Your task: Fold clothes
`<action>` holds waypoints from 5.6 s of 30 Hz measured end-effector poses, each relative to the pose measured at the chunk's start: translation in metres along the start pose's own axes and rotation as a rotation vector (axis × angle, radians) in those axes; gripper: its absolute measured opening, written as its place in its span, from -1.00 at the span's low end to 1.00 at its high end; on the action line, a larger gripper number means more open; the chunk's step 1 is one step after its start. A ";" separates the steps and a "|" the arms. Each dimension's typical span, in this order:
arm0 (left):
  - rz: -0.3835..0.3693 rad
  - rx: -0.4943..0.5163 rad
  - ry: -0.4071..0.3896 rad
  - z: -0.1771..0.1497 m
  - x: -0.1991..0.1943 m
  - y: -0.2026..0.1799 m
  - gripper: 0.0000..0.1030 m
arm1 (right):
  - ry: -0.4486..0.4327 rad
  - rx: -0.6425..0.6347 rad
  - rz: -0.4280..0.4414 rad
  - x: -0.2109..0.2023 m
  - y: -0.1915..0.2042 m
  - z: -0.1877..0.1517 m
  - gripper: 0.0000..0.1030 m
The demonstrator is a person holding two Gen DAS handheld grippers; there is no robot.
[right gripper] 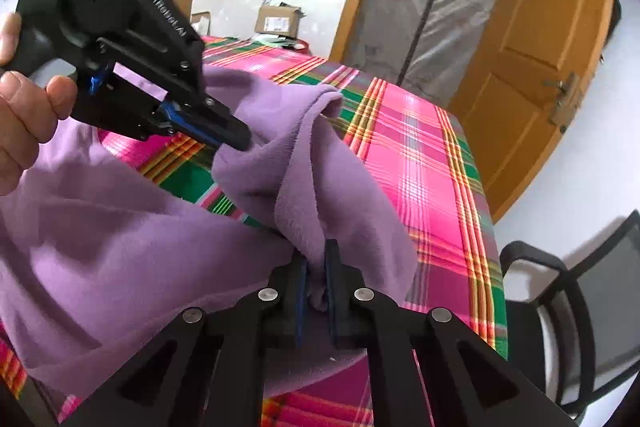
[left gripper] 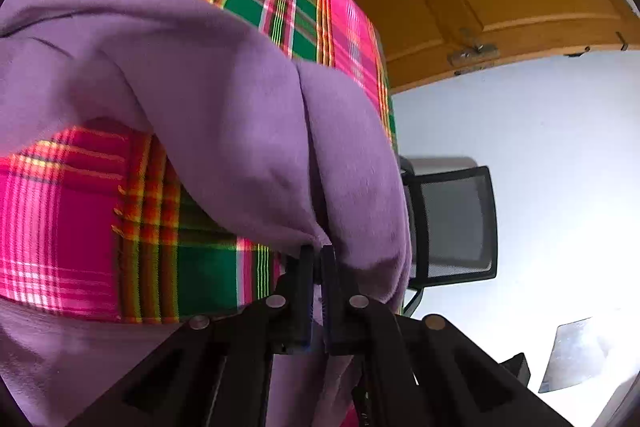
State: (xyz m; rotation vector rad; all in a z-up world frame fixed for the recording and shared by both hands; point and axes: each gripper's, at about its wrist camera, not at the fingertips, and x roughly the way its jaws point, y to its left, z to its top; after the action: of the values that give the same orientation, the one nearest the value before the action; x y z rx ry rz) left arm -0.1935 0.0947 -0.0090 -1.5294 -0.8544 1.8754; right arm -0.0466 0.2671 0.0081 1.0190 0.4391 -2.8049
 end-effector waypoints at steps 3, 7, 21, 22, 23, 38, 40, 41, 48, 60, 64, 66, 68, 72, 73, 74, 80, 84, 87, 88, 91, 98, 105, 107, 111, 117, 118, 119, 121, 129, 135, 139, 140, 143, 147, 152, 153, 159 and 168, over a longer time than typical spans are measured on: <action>0.007 -0.005 -0.021 0.003 -0.007 0.004 -0.95 | -0.022 0.043 -0.001 -0.012 -0.006 -0.002 -0.85; 0.015 -0.023 -0.063 0.009 -0.015 0.010 -0.98 | -0.051 0.092 -0.005 -0.031 -0.014 -0.005 -0.85; 0.042 0.079 -0.068 -0.017 -0.007 -0.022 -0.89 | 0.011 0.228 -0.028 -0.052 -0.038 -0.039 -0.85; 0.048 0.085 -0.070 -0.019 -0.008 -0.024 -0.83 | 0.020 0.227 -0.027 -0.053 -0.038 -0.042 -0.85; 0.052 0.091 -0.073 -0.021 -0.009 -0.025 -0.79 | 0.029 0.225 -0.026 -0.053 -0.038 -0.044 -0.84; 0.112 0.176 -0.053 -0.084 -0.028 -0.020 -0.62 | -0.043 -0.009 -0.003 -0.070 -0.005 -0.026 -0.33; 0.118 0.179 -0.052 -0.089 -0.030 -0.019 -0.61 | -0.053 -0.045 0.013 -0.064 0.000 -0.019 -0.33; 0.116 0.175 -0.051 -0.092 -0.032 -0.018 -0.61 | -0.048 -0.060 0.011 -0.058 0.002 -0.015 -0.33; 0.159 0.177 -0.037 -0.114 -0.042 -0.008 -0.53 | -0.006 -0.125 0.060 -0.020 0.017 0.014 -0.33; 0.327 0.309 -0.032 -0.166 -0.076 0.010 -0.26 | 0.105 -0.047 0.080 0.016 0.012 0.022 -0.50; 0.314 0.262 -0.046 -0.171 -0.087 0.022 -0.26 | 0.099 -0.013 0.055 0.013 0.006 0.023 -0.88; 0.309 0.243 -0.059 -0.176 -0.094 0.027 -0.26 | 0.085 0.005 0.053 0.006 0.001 0.022 -0.90; 0.311 0.228 -0.073 -0.180 -0.101 0.030 -0.26 | 0.072 0.029 0.042 0.000 -0.005 0.021 -0.90; 0.311 0.169 -0.119 -0.184 -0.120 0.044 -0.26 | 0.046 0.112 0.021 -0.013 -0.023 0.014 -0.92; 0.312 0.151 -0.136 -0.185 -0.126 0.049 -0.26 | 0.038 0.132 0.011 -0.017 -0.028 0.012 -0.93; 0.313 0.134 -0.153 -0.187 -0.131 0.053 -0.26 | 0.031 0.148 0.005 -0.021 -0.032 0.009 -0.94; 0.341 0.032 -0.246 -0.194 -0.163 0.077 -0.26 | -0.002 0.206 0.053 -0.039 -0.049 -0.002 -0.95; 0.329 -0.015 -0.275 -0.196 -0.168 0.084 -0.26 | -0.015 0.148 0.098 -0.040 -0.035 0.003 -0.72; 0.333 -0.009 -0.263 -0.199 -0.163 0.082 -0.25 | -0.013 0.078 0.121 -0.038 -0.016 0.007 -0.34; 0.332 -0.008 -0.258 -0.199 -0.160 0.081 -0.25 | -0.005 0.050 0.119 -0.035 -0.009 0.009 -0.34; 0.332 -0.012 -0.257 -0.201 -0.155 0.081 -0.25 | 0.033 -0.032 0.074 -0.022 0.008 0.012 -0.33; 0.310 -0.034 -0.267 -0.206 -0.157 0.085 -0.25 | 0.098 -0.107 0.014 0.005 0.020 0.010 -0.33; 0.314 -0.042 -0.268 -0.209 -0.160 0.086 -0.25 | 0.098 -0.032 -0.028 0.010 0.002 0.007 -0.91; 0.313 -0.049 -0.272 -0.210 -0.161 0.086 -0.25 | 0.080 -0.004 -0.027 0.004 -0.005 0.006 -0.94; 0.321 -0.053 -0.269 -0.215 -0.160 0.086 -0.25 | 0.051 0.041 -0.024 -0.009 -0.016 0.006 -0.94; 0.300 -0.068 -0.254 -0.225 -0.157 0.089 -0.23 | -0.005 0.122 -0.039 -0.033 -0.034 0.003 -0.94; 0.287 -0.083 -0.258 -0.226 -0.158 0.091 -0.21 | -0.020 0.144 -0.044 -0.039 -0.039 0.002 -0.94; 0.275 -0.099 -0.262 -0.227 -0.160 0.093 -0.20 | -0.033 0.163 -0.048 -0.046 -0.043 0.000 -0.94; 0.235 -0.155 -0.280 -0.229 -0.163 0.098 -0.16 | -0.050 0.197 -0.053 -0.055 -0.052 -0.003 -0.94; 0.049 -0.380 -0.402 -0.233 -0.180 0.134 -0.08 | -0.055 0.306 -0.066 -0.074 -0.076 -0.029 -0.95; 0.058 -0.437 -0.421 -0.227 -0.183 0.138 -0.08 | -0.043 0.369 -0.059 -0.076 -0.088 -0.045 -0.95; 0.042 -0.491 -0.426 -0.223 -0.184 0.142 -0.10 | -0.070 0.407 -0.066 -0.082 -0.097 -0.049 -0.95; 0.036 -0.502 -0.428 -0.221 -0.185 0.144 -0.10 | -0.076 0.420 -0.074 -0.084 -0.100 -0.050 -0.95; 0.040 -0.519 -0.437 -0.221 -0.185 0.146 -0.14 | -0.087 0.472 -0.104 -0.090 -0.111 -0.056 -0.94; 0.080 -0.547 -0.441 -0.221 -0.184 0.148 -0.58 | -0.109 0.537 -0.134 -0.102 -0.123 -0.067 -0.95; 0.088 -0.582 -0.444 -0.225 -0.184 0.155 -0.89 | -0.110 0.603 -0.169 -0.112 -0.139 -0.080 -0.95; 0.088 -0.579 -0.446 -0.226 -0.184 0.154 -0.90 | -0.107 0.617 -0.175 -0.113 -0.142 -0.083 -0.95; 0.088 -0.549 -0.456 -0.230 -0.188 0.150 -0.93 | -0.096 0.667 -0.191 -0.115 -0.153 -0.096 -0.95; 0.084 -0.557 -0.448 -0.234 -0.186 0.154 -0.93 | -0.058 0.777 -0.165 -0.107 -0.166 -0.120 -0.95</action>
State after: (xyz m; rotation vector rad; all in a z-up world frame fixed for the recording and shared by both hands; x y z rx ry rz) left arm 0.0664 -0.1164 -0.0459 -1.4715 -1.6488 2.2020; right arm 0.0728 0.4646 0.0269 1.0255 -0.6637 -3.1981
